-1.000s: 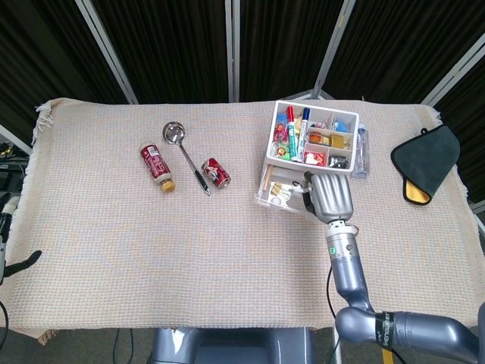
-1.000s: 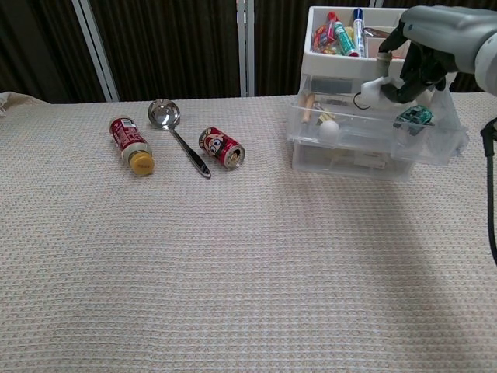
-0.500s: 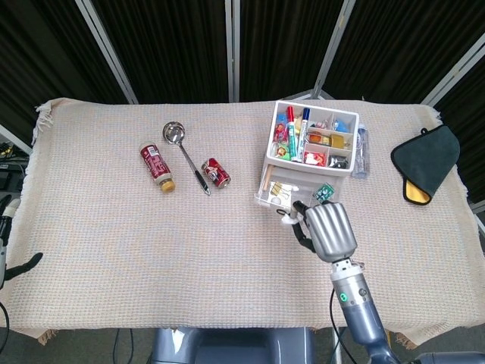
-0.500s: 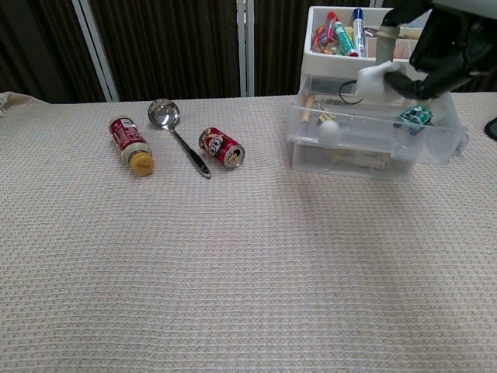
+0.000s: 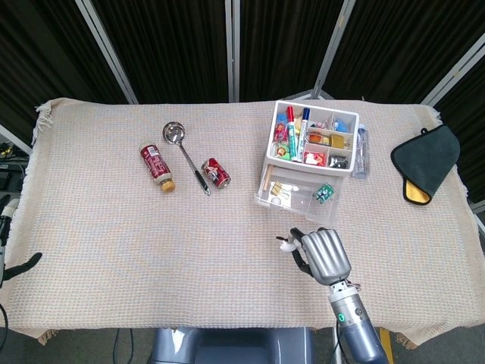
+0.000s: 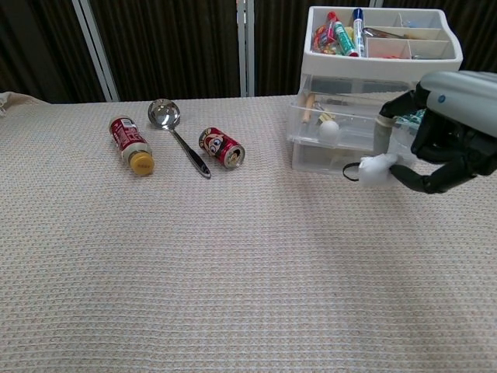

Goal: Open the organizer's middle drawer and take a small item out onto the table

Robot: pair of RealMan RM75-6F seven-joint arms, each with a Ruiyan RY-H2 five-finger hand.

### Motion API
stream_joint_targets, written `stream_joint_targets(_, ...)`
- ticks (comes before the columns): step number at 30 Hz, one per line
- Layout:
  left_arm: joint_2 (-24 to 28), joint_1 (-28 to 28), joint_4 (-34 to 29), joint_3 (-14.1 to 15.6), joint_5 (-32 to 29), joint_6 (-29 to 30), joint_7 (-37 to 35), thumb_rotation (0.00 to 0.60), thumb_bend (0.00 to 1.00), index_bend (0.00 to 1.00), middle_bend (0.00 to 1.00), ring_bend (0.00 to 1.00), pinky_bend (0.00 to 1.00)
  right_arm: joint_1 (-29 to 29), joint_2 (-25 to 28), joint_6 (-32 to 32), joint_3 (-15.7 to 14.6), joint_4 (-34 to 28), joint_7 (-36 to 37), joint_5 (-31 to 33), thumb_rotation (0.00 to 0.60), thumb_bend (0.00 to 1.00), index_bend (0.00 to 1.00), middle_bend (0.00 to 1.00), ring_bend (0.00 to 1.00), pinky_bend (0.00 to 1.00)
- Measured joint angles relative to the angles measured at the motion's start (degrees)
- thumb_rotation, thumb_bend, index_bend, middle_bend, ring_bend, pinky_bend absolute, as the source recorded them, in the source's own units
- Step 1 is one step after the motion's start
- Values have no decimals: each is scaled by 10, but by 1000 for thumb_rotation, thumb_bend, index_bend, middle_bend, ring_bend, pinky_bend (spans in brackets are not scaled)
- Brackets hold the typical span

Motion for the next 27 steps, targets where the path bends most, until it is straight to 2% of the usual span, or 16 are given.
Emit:
stream_joint_targets(7, -1, 0, 0, 1, 1, -1, 3, 600, 28, 0, 0, 0, 0, -17, 5, -15, 6, 48, 36, 13, 600, 297, 280, 755, 824, 635)
stream_joint_targets(10, -2, -1, -1, 2, 2, -1, 6, 600, 28, 0, 0, 0, 0, -28, 18, -12, 4, 59, 60, -2, 600, 293, 263, 636, 741, 583)
stream_joint_targets(16, -5, -1, -1, 5, 8, -1, 15, 600, 28, 0, 0, 0, 0, -57, 43, 18, -14, 86, 108, -79, 600, 275, 233, 351, 492, 300)
stream_joint_targets(19, -7, -1, 0, 7, 10, -1, 17, 600, 28, 0, 0, 0, 0, -76, 55, 42, -28, 110, 153, -126, 600, 247, 201, 207, 304, 160)
stream_joint_targets(21, -8, -1, 1, 7, 11, 0, 19, 600, 28, 0, 0, 0, 0, -88, 63, 54, -36, 126, 187, -150, 600, 207, 134, 77, 123, 53)
stream_joint_targets(24, -9, 0, 3, 9, 12, -1, 24, 600, 28, 0, 0, 0, 0, -108, 79, 71, -50, 161, 241, -184, 600, 151, 22, 1, 2, 0)
stream_joint_targets(27, -11, -1, 8, 12, 14, -5, 28, 600, 19, 0, 0, 0, 0, -129, 94, 81, -63, 202, 267, -200, 600, 120, 0, 0, 0, 0)
